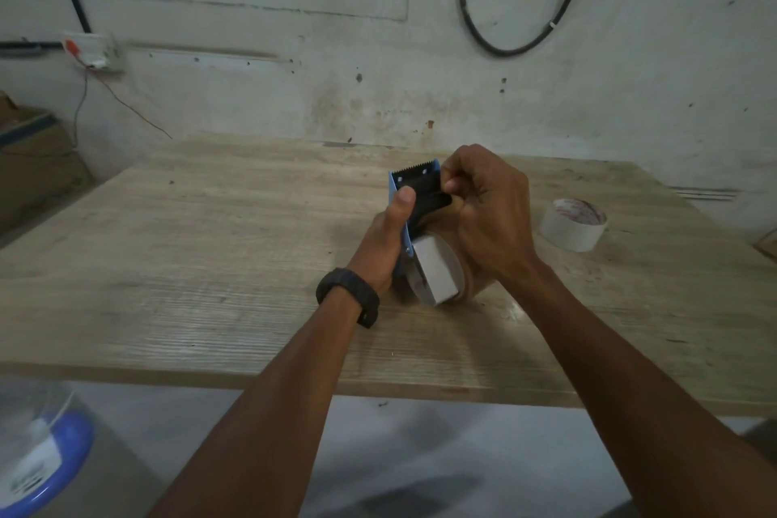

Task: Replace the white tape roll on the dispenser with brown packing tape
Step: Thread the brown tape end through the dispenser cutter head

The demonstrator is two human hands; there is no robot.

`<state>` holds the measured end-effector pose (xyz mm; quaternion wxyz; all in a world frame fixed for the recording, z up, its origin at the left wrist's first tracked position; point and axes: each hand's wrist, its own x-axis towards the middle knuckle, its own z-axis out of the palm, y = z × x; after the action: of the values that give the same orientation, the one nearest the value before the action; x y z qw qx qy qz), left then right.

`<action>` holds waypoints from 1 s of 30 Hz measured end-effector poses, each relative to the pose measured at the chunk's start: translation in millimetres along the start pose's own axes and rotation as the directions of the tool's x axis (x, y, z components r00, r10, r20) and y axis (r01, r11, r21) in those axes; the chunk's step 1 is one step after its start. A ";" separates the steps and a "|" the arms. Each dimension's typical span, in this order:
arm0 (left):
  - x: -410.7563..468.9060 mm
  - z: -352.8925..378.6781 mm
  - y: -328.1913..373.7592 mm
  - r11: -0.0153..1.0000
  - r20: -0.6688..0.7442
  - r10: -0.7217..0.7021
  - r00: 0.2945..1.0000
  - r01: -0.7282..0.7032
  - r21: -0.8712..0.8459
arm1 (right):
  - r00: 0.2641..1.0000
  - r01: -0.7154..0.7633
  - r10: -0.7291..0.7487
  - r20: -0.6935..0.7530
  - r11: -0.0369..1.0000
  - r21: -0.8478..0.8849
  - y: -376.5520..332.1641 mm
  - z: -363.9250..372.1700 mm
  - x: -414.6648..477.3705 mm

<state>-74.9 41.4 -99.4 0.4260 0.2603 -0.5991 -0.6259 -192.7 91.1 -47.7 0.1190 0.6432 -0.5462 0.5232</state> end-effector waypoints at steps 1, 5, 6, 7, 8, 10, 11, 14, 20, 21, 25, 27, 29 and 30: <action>0.2 -0.2 -0.3 1.000 0.003 0.009 1.000 -0.009 0.008 | 1.000 0.001 -0.001 -0.004 1.000 -0.002 1.9 0.0 -0.2; -1.2 1.8 1.8 0.996 -0.066 0.064 0.996 -0.059 0.068 | 1.000 0.013 -0.012 -0.015 1.000 0.015 0.5 0.6 0.1; -1.4 1.6 2.4 0.995 -0.086 0.078 0.993 -0.072 0.076 | 0.999 0.036 -0.035 -0.023 0.999 0.008 0.1 1.6 -0.3; -2.2 1.6 2.6 0.993 -0.094 0.091 0.991 -0.083 0.081 | 0.998 0.056 -0.056 -0.037 0.998 0.007 -1.1 2.5 -1.7; -3.0 1.1 2.7 0.992 -0.097 0.101 0.990 -0.093 0.087 | 0.996 0.071 -0.070 -0.057 0.997 0.014 -2.0 3.2 -3.8; -4.9 0.2 3.9 0.989 -0.092 0.114 0.989 -0.104 0.110 | 0.992 0.080 -0.077 -0.098 0.996 0.025 -3.2 4.0 -8.3; -6.0 0.3 5.0 0.988 -0.087 0.114 0.990 -0.104 0.113 | 0.991 0.079 -0.076 -0.111 0.997 0.020 -3.5 3.9 -9.5; -6.5 1.6 6.0 0.991 -0.064 0.086 0.994 -0.078 0.106 | 0.989 0.112 -0.111 -0.095 0.994 -0.005 -3.5 1.9 -8.1; -5.4 1.8 3.2 0.998 -0.022 0.041 0.999 -0.040 0.039 | 0.986 0.163 -0.161 0.032 0.985 -0.060 -5.0 0.3 -1.9; -5.6 2.2 3.1 0.998 -0.019 0.046 0.999 -0.045 0.036 | 0.988 0.151 -0.149 0.042 0.986 -0.066 -3.2 0.6 -0.3; -5.1 2.3 -0.3 0.995 -0.075 0.097 0.993 -0.096 0.009 | 0.998 0.069 -0.069 -0.004 0.997 0.031 -4.9 -1.7 1.7; -4.5 0.3 -0.4 0.995 -0.105 0.092 0.990 -0.097 -0.037 | 0.999 -0.042 0.040 0.024 0.995 0.094 -8.3 -3.7 3.1; -3.2 -1.8 0.5 0.993 -0.121 0.073 0.990 -0.084 -0.086 | 0.984 -0.179 0.174 0.044 0.958 0.225 -8.5 -6.3 4.3; -2.9 -2.2 0.6 0.992 -0.125 0.068 0.990 -0.080 -0.093 | 0.977 -0.211 0.211 0.032 0.934 0.289 -7.9 -8.9 4.9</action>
<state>-71.5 42.7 -99.8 0.4970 0.2544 -0.5500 -0.6211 -191.7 97.7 -36.7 -0.0341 0.5916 -0.5291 0.6074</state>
